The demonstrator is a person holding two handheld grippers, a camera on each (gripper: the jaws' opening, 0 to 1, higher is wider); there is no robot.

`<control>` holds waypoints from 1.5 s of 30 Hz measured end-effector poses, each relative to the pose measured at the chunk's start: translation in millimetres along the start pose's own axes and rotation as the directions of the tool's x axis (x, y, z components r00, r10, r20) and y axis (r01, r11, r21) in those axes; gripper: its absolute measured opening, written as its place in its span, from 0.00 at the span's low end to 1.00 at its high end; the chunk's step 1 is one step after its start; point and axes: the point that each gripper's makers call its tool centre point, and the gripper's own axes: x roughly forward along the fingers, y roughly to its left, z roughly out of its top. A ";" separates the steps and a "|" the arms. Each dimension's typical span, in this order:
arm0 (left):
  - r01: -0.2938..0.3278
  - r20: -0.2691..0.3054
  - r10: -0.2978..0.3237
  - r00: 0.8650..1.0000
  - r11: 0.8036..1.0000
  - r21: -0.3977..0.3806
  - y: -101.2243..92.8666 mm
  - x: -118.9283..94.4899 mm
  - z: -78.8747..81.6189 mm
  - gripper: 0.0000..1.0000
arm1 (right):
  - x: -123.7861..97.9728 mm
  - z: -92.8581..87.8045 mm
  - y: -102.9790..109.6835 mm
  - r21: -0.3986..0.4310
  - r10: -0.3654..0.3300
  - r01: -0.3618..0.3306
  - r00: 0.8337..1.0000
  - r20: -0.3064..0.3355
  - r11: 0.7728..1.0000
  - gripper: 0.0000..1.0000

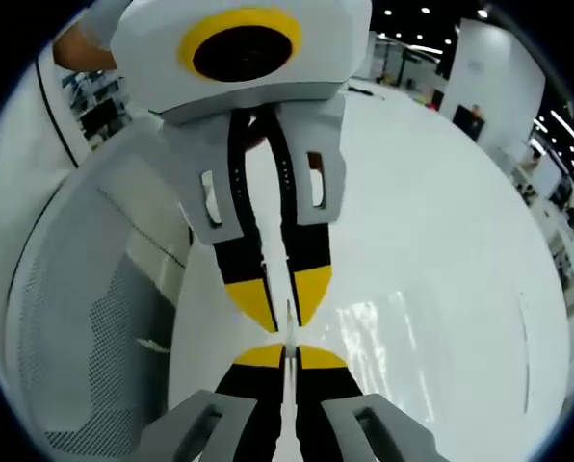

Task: Open the resealable bag by pulling the two sides of the seal apart until the entire bag opening is separated and visibly accessible.

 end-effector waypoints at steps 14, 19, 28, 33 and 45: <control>0.008 -0.022 -0.007 1.000 1.000 0.025 -1.3 6.2 2.1 0.00 | 0.5 -1.0 2.8 -0.005 0.004 -0.004 1.000 -0.011 1.000 0.00; 0.001 -0.019 0.000 1.000 0.999 0.042 0.0 5.6 1.9 0.00 | 1.1 -0.6 1.4 0.009 0.002 -0.001 1.000 -0.015 1.000 0.00; 0.004 -0.018 -0.003 1.000 0.998 0.062 0.5 5.0 2.5 0.00 | 2.3 0.8 2.4 -0.014 0.009 -0.009 1.000 -0.020 1.000 0.00; 0.011 -0.011 -0.010 1.000 0.999 0.046 -1.3 5.8 1.7 0.00 | 3.7 -1.7 3.3 -0.025 0.009 -0.010 1.000 -0.028 1.000 0.00; 0.012 -0.011 -0.012 1.000 1.000 0.025 -1.4 7.9 -3.8 0.00 | 2.3 -13.0 3.1 -0.020 0.001 -0.002 0.999 -0.038 1.000 0.00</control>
